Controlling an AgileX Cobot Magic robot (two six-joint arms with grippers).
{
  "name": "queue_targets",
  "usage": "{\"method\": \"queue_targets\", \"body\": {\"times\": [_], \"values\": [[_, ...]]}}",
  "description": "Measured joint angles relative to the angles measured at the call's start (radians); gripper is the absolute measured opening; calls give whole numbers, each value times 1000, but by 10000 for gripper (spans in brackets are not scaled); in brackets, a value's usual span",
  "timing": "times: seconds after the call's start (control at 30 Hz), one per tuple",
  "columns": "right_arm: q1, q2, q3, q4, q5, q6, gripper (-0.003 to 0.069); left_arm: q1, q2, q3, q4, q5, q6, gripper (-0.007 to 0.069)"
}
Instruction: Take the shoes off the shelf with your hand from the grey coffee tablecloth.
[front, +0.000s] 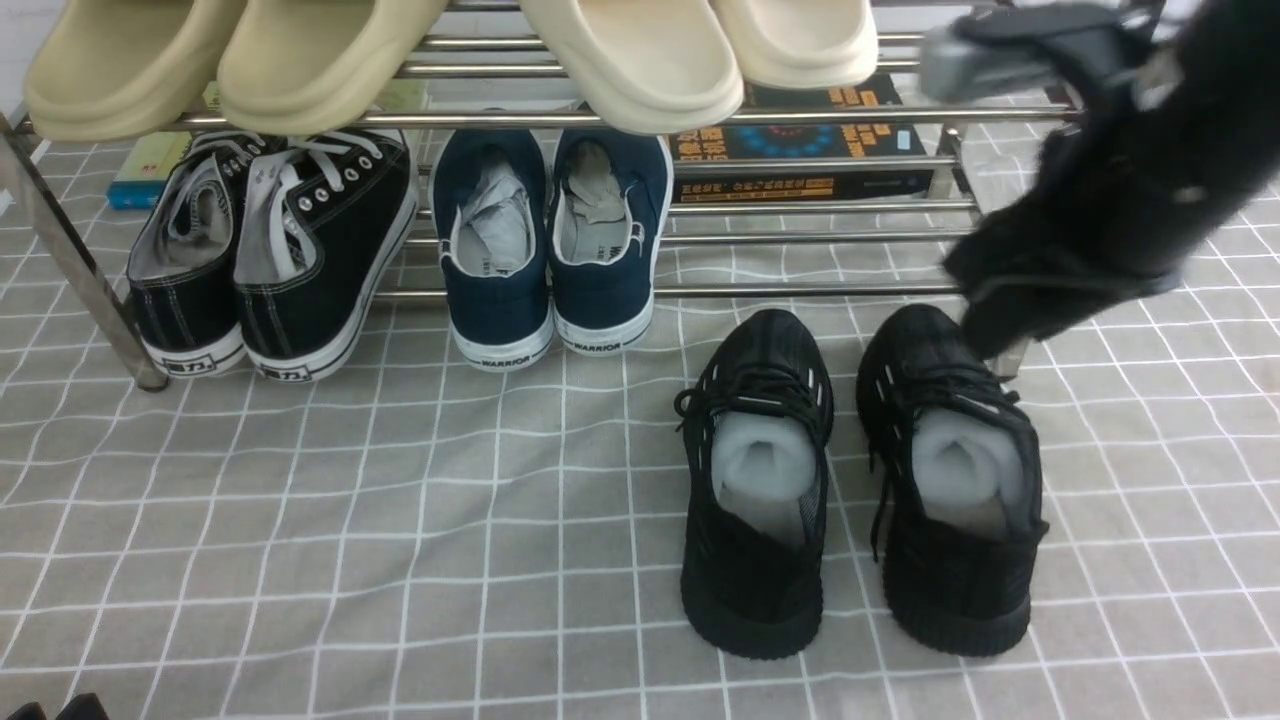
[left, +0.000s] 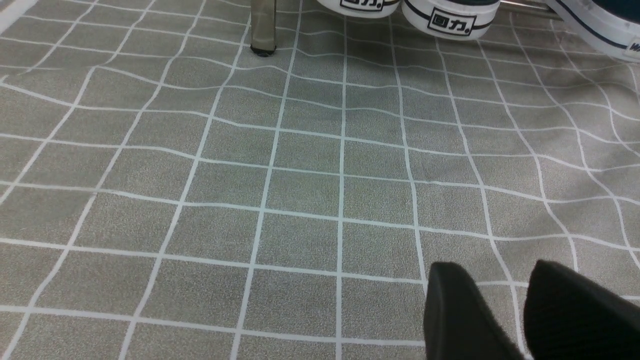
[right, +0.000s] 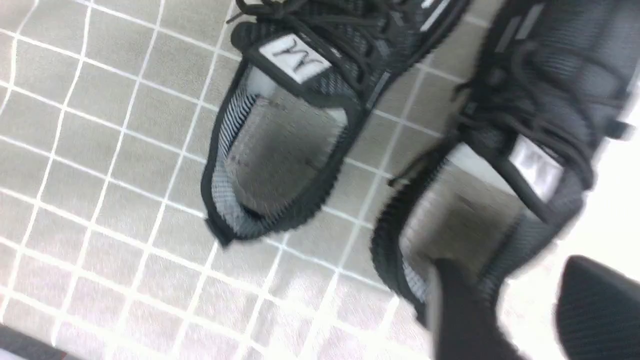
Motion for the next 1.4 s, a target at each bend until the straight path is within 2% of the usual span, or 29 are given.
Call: {"method": "queue_targets", "body": {"times": [0.03, 0.1, 0.23, 0.37, 0.43, 0.47, 0.57, 0.6, 0.63, 0.77, 0.93, 1.4], "values": [[0, -19, 11, -3, 1, -1, 202, 0, 0, 0, 0, 0, 0, 240], [0, -161, 117, -15, 7, -9, 59, 0, 0, 0, 0, 0, 0, 240], [0, -353, 264, -37, -2, -11, -14, 0, 0, 0, 0, 0, 0, 240], [0, -578, 471, -60, -163, -11, -15, 0, 0, 0, 0, 0, 0, 240], [0, -708, 593, -60, -308, -12, -15, 0, 0, 0, 0, 0, 0, 240], [0, -708, 618, -60, -339, -12, -15, 0, 0, 0, 0, 0, 0, 240], [0, -904, 823, -60, -627, -14, -15, 0, 0, 0, 0, 0, 0, 240], [0, -912, 833, -60, -642, -14, -15, 0, 0, 0, 0, 0, 0, 240], [0, -970, 912, -60, -775, -14, -14, 0, 0, 0, 0, 0, 0, 240], [0, -1019, 1019, -60, -991, -14, -13, 0, 0, 0, 0, 0, 0, 240], [0, -1025, 1062, -60, -1083, -14, -10, 0, 0, 0, 0, 0, 0, 240], [0, -1025, 1085, -63, -1083, -14, 0, 0, 0, 0, 0, 0, 0, 240]]}}
